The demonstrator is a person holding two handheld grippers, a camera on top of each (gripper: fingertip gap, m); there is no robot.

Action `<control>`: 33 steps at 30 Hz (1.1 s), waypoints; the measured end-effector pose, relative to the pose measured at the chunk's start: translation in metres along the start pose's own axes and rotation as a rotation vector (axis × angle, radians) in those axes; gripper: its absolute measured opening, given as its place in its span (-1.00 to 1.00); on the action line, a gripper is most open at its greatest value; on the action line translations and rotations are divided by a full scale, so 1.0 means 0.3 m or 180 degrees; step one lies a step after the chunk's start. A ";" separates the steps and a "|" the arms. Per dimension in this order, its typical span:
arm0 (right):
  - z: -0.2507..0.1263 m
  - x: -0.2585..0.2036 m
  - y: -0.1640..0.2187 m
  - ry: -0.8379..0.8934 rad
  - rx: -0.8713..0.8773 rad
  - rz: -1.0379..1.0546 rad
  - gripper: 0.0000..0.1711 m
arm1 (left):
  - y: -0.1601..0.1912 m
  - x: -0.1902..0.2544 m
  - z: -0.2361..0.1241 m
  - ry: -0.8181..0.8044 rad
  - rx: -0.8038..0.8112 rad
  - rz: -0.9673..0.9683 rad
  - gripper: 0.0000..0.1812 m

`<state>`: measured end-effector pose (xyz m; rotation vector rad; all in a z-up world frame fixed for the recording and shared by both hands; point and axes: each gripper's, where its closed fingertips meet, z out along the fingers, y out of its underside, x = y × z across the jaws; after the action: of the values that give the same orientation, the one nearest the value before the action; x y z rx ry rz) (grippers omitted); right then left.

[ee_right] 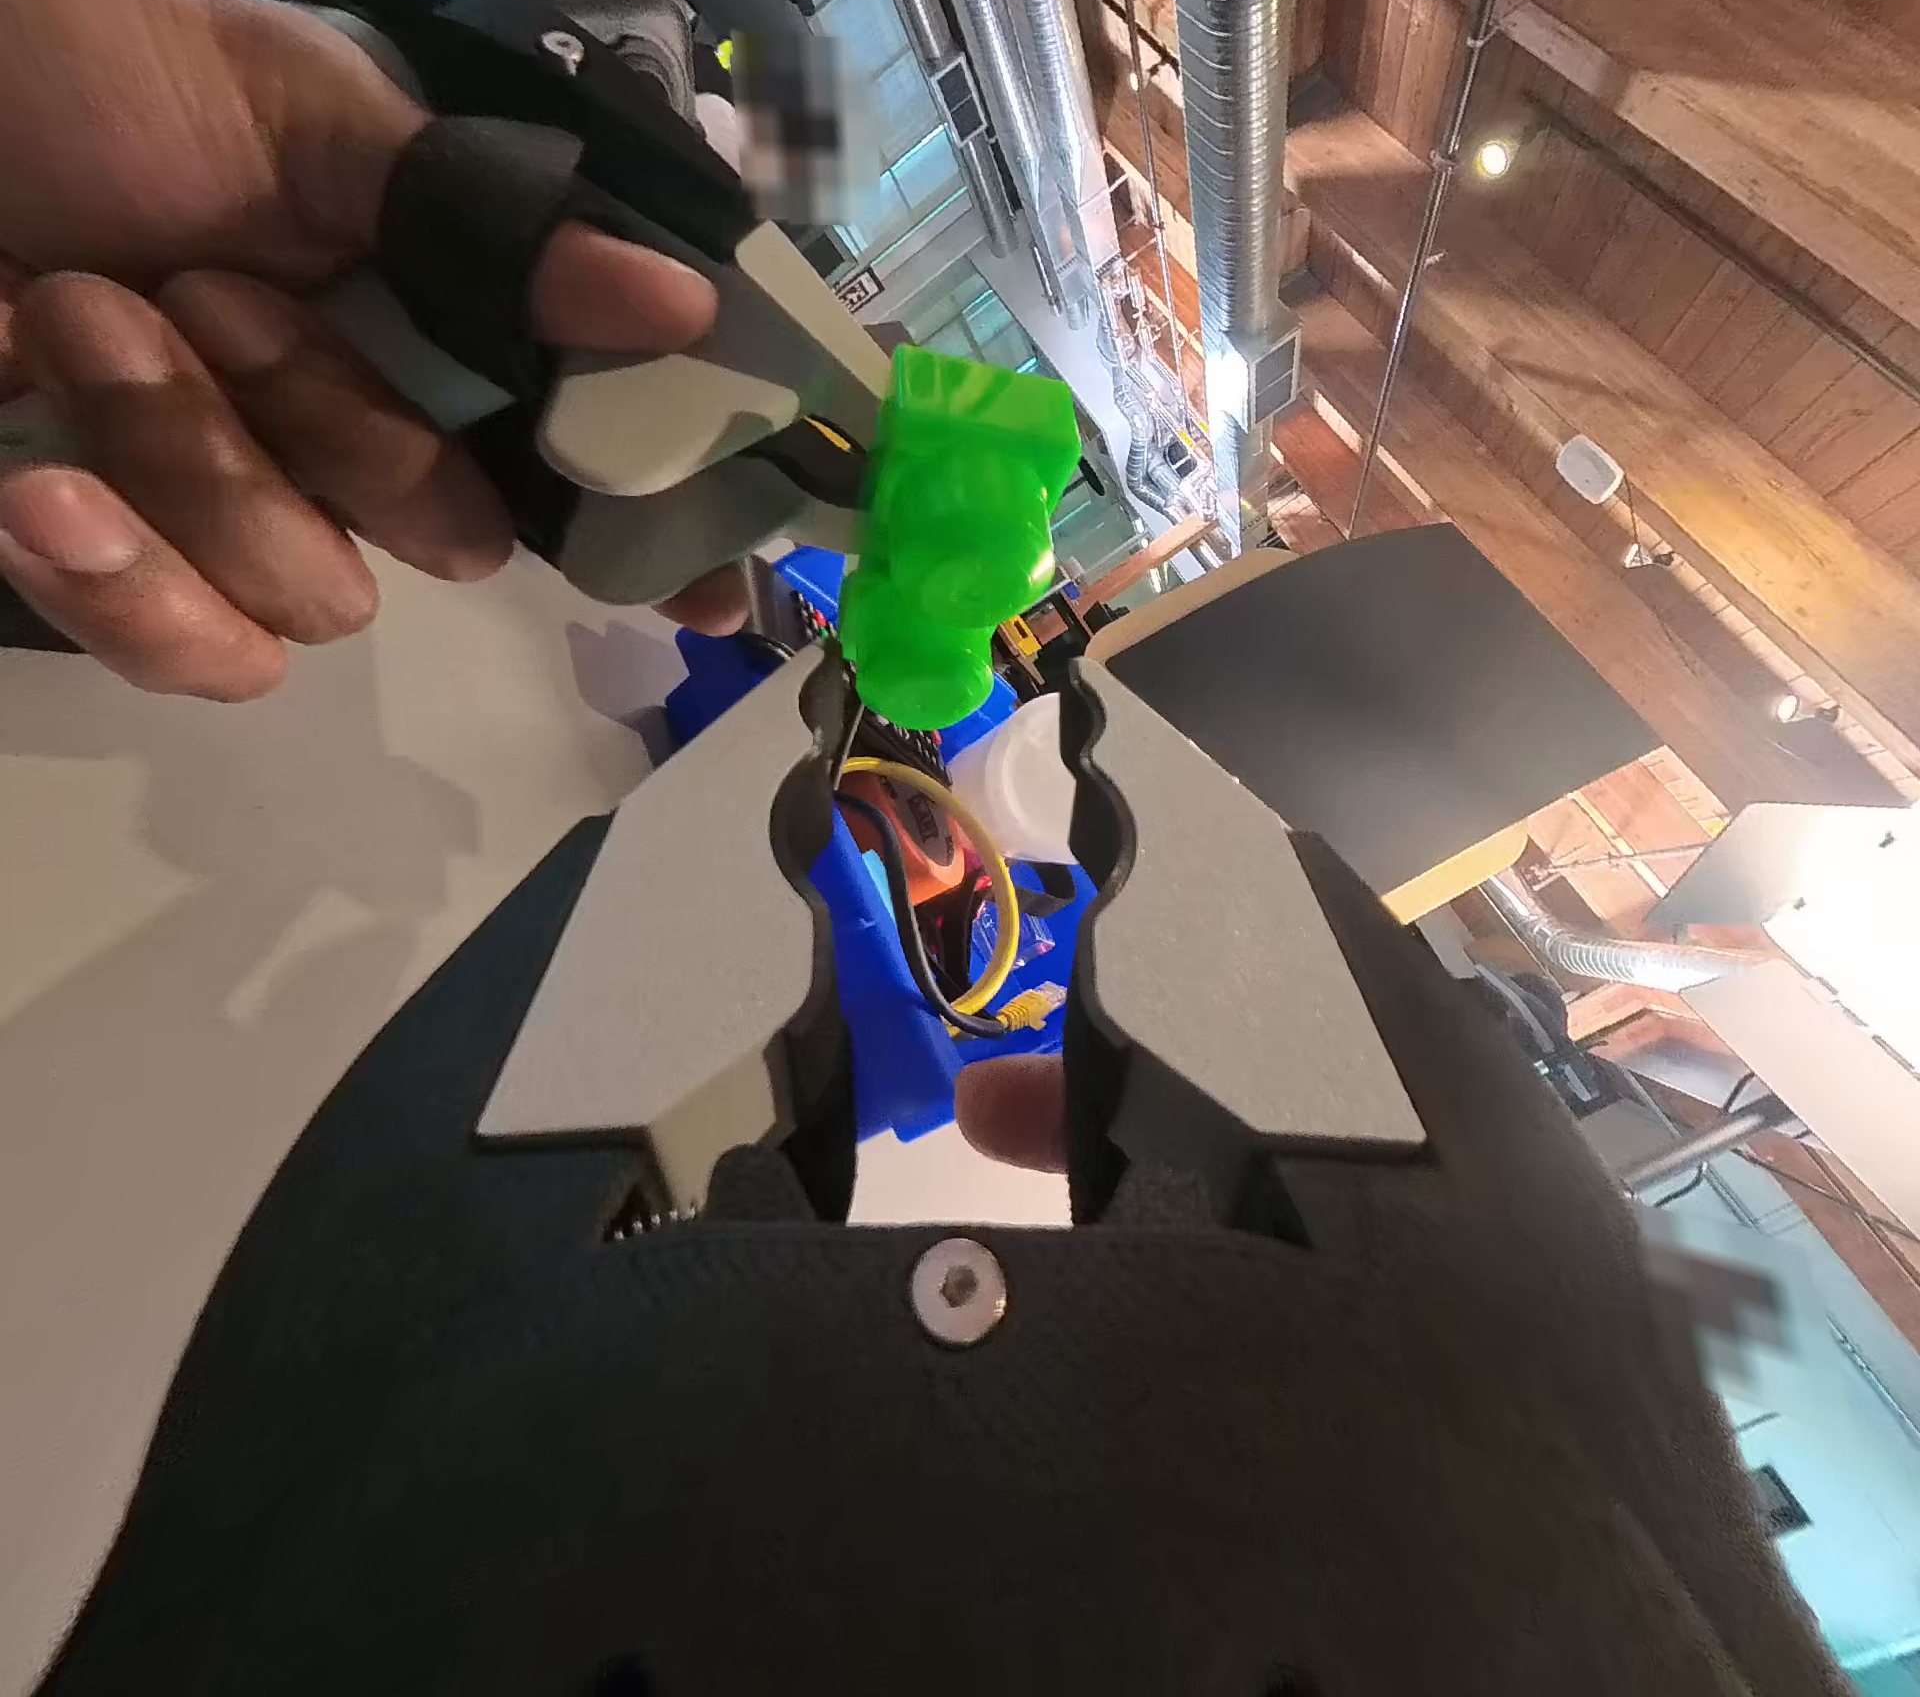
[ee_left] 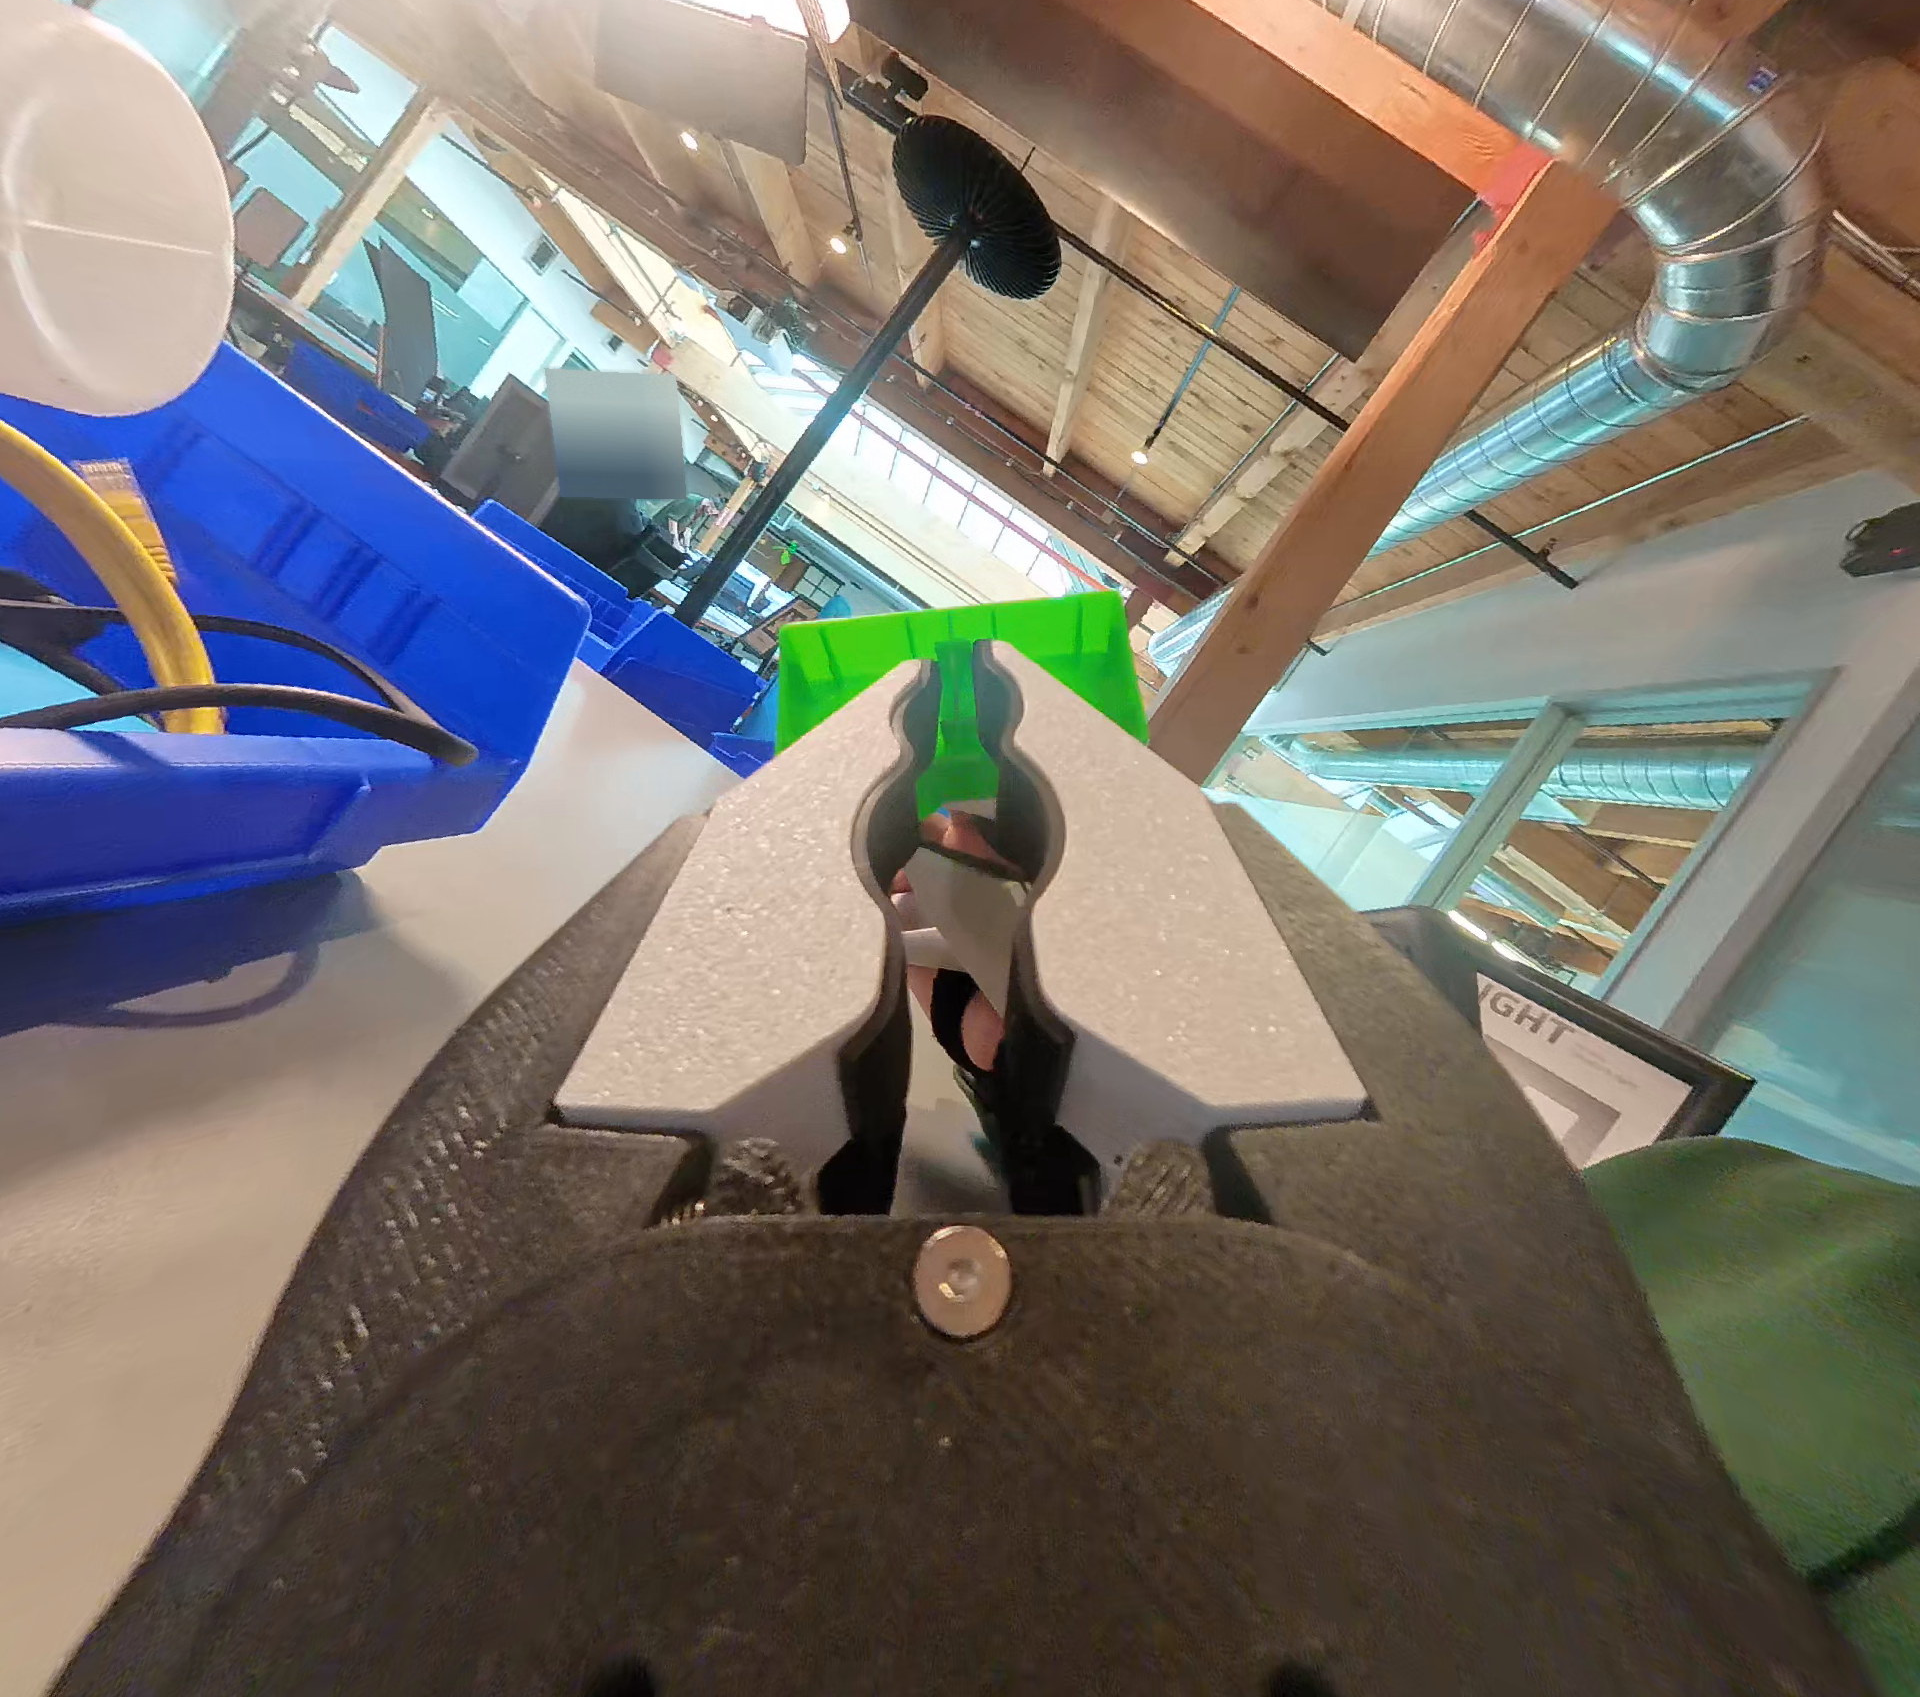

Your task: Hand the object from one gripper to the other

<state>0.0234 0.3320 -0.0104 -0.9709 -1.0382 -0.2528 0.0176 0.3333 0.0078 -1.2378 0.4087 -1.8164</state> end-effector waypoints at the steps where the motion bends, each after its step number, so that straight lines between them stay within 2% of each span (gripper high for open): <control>1: -0.001 -0.003 -0.003 -0.0014 0.0015 0.0001 -0.50 | 0.002 0.001 0.001 0.0010 -0.0010 -0.0010 -0.93; 13: 0.004 -0.029 0.005 -0.0098 -0.0031 -0.0111 -0.51 | 0.030 0.023 0.016 0.0156 -0.0131 -0.0067 -0.94; 21: 0.001 -0.016 0.002 -0.0032 -0.0010 -0.0114 -0.66 | 0.041 0.027 0.022 0.0181 -0.0183 -0.0067 -0.93; 28: 0.004 -0.018 0.012 -0.0029 -0.0068 -0.0166 -0.66 | 0.038 0.016 0.023 0.0067 -0.0162 0.0025 -0.93; 33: 0.007 -0.018 0.022 -0.0019 -0.0119 -0.0197 -0.66 | 0.008 -0.005 0.014 -0.0129 -0.0011 0.0175 -0.84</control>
<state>0.0232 0.3363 -0.0181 -0.9747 -1.0735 -0.3215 0.0227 0.3340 0.0071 -1.2518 0.4194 -1.7420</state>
